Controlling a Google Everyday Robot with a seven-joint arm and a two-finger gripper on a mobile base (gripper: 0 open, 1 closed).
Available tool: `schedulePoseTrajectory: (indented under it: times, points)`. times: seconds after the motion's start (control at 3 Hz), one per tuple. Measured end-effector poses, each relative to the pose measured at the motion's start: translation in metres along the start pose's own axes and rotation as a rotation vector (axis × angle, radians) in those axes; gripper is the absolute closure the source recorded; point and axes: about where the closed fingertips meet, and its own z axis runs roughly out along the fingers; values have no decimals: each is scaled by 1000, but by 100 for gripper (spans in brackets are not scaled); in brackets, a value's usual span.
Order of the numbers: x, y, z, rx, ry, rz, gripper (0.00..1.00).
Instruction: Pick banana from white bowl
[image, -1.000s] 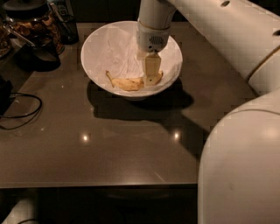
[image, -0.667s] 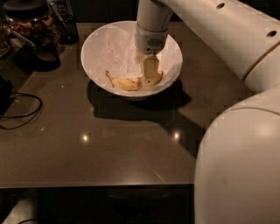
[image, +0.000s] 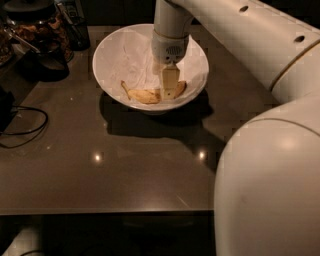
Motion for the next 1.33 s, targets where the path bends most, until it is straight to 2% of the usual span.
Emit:
schedulePoseTrajectory:
  times: [1.33]
  points:
    - [0, -6, 32, -59, -13, -24, 35]
